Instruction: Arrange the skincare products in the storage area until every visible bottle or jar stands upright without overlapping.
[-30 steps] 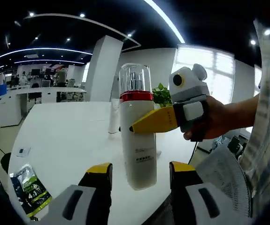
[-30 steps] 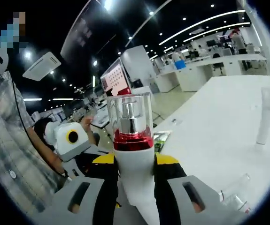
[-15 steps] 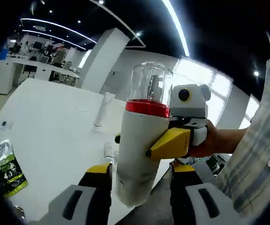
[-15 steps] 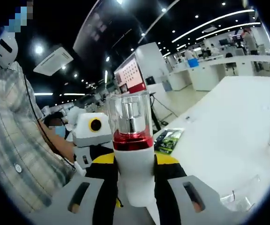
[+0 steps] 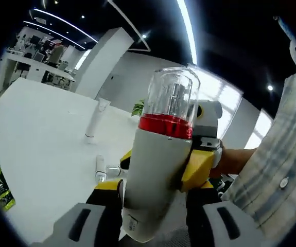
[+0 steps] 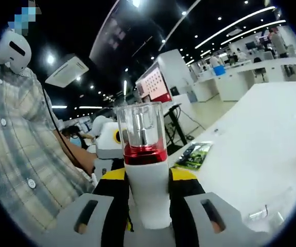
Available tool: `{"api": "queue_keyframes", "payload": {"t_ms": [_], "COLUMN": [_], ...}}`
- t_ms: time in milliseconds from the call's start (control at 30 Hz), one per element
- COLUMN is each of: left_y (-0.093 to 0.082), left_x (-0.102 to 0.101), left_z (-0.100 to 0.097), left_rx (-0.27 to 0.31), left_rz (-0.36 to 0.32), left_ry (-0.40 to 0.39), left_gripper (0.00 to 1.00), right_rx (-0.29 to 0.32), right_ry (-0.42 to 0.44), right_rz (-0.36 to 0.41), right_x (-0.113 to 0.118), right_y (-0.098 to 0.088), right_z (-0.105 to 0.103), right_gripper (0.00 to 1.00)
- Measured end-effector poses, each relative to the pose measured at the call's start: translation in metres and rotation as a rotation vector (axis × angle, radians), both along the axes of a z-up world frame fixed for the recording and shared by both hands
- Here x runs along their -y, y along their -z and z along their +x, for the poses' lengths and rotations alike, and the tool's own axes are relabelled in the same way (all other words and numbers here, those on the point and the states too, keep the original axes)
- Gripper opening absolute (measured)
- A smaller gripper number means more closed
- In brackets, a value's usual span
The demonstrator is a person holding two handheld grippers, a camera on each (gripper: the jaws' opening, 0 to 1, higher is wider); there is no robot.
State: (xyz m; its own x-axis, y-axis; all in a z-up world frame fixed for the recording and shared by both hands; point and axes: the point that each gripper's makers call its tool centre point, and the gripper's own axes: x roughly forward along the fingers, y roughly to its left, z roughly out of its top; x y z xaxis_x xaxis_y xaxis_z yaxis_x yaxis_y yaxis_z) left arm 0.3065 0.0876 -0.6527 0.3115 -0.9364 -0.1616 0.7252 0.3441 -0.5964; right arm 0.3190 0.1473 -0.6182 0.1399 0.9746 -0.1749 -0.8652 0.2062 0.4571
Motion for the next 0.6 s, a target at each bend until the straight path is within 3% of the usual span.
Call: {"api": "queue_keyframes", "payload": {"t_ms": [133, 200, 400, 600], "left_y": [0.007, 0.007, 0.006, 0.01], "left_x": [0.0, 0.003, 0.002, 0.01], "left_z": [-0.005, -0.011, -0.01, -0.018], "left_rx": [0.001, -0.028, -0.059, -0.041], "left_rz": [0.028, 0.004, -0.012, 0.018], "left_ry": [0.025, 0.064, 0.047, 0.082], "left_gripper": [0.49, 0.49, 0.49, 0.48], "right_rx": [-0.015, -0.024, -0.038, -0.044], "right_ry": [-0.04, -0.057, -0.081, -0.074], "right_rz": [0.02, 0.033, 0.039, 0.044], "right_x": [0.001, 0.0, -0.005, -0.005], "right_y": [-0.003, -0.004, -0.006, -0.008], "right_z": [-0.011, -0.014, -0.018, -0.018], "right_gripper": [0.27, 0.27, 0.27, 0.27]}}
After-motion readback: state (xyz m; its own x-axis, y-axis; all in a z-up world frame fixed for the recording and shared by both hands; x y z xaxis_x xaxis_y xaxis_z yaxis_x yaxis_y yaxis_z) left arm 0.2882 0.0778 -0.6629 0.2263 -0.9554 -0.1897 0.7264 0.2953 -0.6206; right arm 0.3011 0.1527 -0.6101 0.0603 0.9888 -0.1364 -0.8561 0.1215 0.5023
